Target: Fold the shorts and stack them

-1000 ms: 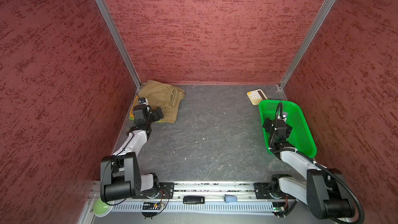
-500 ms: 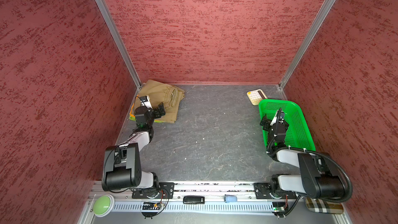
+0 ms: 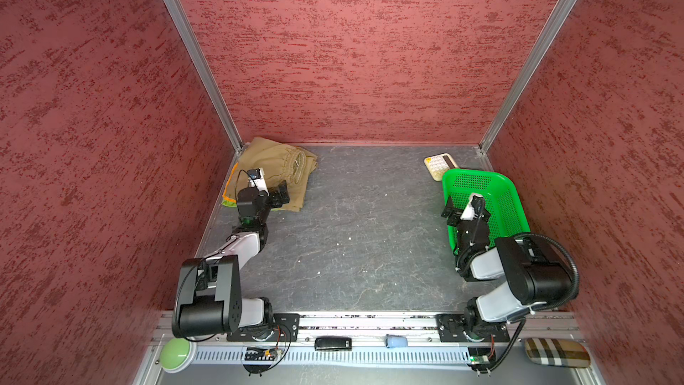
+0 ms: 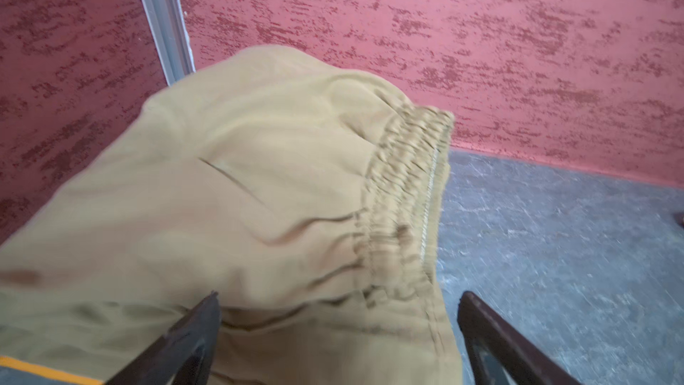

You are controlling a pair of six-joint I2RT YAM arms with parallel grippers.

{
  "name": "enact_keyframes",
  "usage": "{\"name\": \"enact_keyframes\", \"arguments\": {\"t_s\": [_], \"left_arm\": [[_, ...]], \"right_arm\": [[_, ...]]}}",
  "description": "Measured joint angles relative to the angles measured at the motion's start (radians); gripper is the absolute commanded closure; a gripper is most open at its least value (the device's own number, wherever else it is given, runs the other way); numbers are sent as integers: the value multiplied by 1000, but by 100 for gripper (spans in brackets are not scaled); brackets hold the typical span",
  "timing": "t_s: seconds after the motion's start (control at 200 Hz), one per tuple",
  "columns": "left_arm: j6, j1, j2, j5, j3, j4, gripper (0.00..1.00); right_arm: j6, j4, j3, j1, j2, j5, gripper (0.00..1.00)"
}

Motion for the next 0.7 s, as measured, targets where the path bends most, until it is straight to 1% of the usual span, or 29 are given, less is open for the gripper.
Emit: {"name": "enact_keyframes", "arguments": {"t_s": [0.15,0.185,0.281,0.416,0.496,0.696], "left_arm": [[9,-27,-41,-58,-82,63,1],[8,-26,-32,-69,-107,103,1],[11,-19,7,-75,-142,139,1],[8,6,130,-52,-142,238,1],[16,4,188,-41,-131,255,1],[42,-28,206,-29,-121,278,1]], "right_arm": [[1,-34,14,0,0,5,1],[1,-46,16,0,0,7,1],[1,-82,32,0,0,8,1],[1,-105,47,0,0,9,1],[2,-113,47,0,0,10,1],[3,-114,47,0,0,10,1]]}}
